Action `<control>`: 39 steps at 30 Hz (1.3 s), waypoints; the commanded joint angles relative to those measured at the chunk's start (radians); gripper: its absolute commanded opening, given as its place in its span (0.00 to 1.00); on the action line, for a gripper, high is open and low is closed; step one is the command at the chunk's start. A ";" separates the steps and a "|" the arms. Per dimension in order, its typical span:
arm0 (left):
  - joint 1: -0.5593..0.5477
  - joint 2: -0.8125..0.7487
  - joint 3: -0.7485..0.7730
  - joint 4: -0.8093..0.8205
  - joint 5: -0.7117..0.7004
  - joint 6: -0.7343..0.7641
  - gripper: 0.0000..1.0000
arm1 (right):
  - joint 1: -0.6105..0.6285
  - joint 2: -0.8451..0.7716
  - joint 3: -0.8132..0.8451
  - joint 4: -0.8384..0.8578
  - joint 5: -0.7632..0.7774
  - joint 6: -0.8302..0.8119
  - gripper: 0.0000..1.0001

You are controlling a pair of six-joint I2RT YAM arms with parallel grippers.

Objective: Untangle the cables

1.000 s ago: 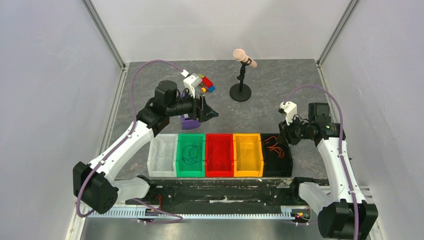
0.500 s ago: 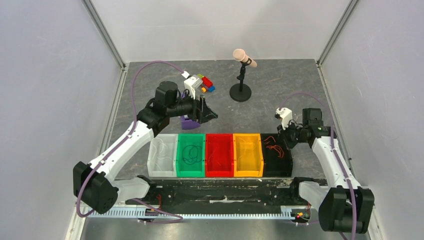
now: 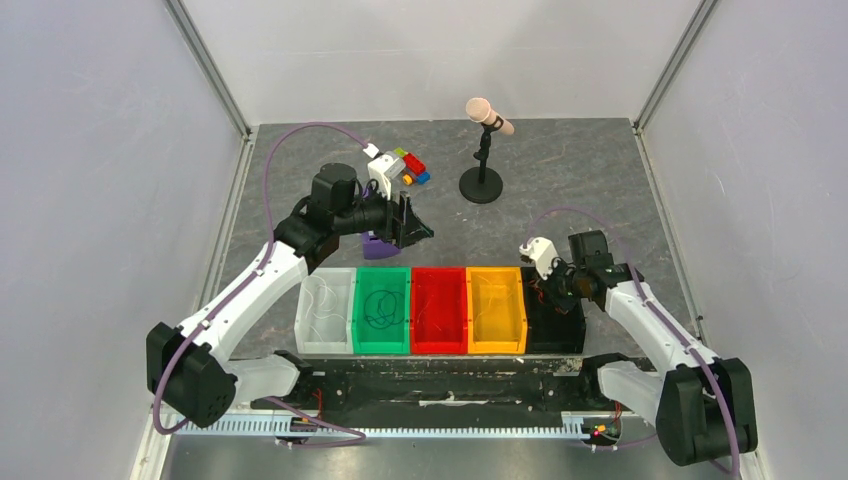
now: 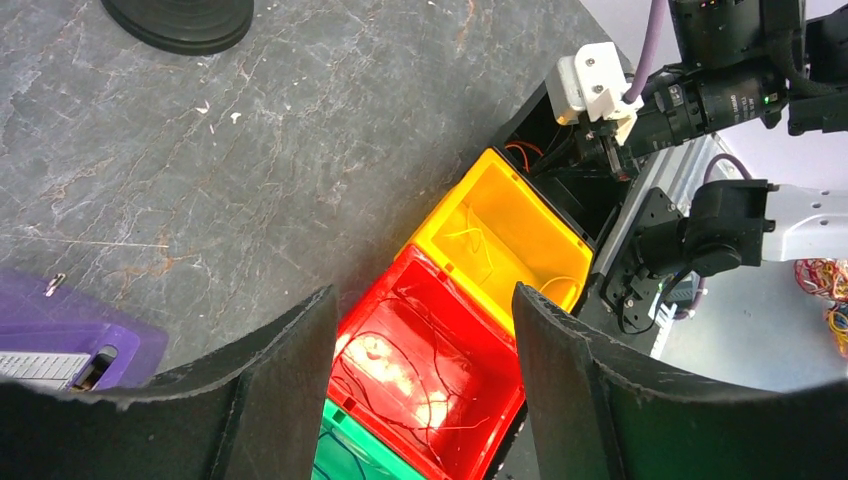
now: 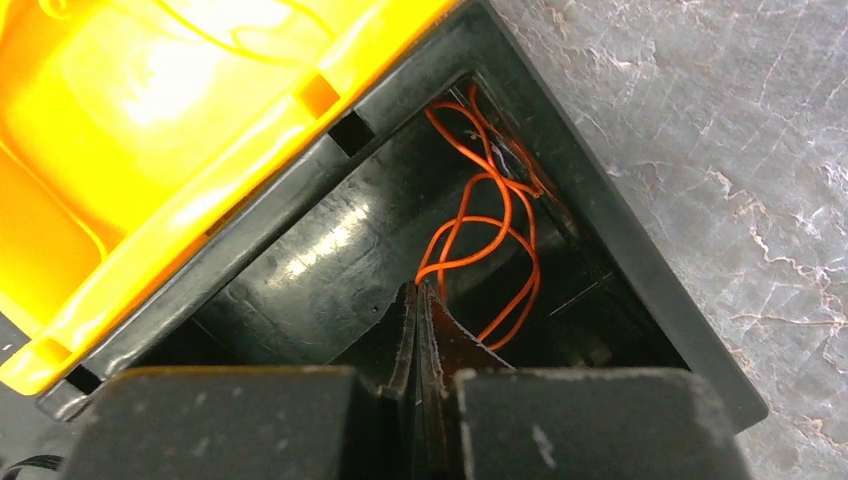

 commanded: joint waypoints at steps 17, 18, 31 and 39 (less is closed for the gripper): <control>0.033 -0.063 0.124 -0.385 0.066 0.308 0.81 | 0.017 -0.109 0.323 -0.223 -0.059 -0.034 0.81; 0.035 -0.055 0.162 -0.452 0.067 0.344 0.82 | 0.017 -0.116 0.349 -0.221 -0.072 -0.040 0.86; 0.469 -0.005 0.390 -0.849 0.147 0.404 0.85 | -0.052 0.009 0.513 -0.002 -0.112 0.160 0.98; 0.820 0.137 0.486 -0.941 -0.018 0.480 0.86 | -0.324 0.188 0.495 0.078 -0.185 0.205 0.98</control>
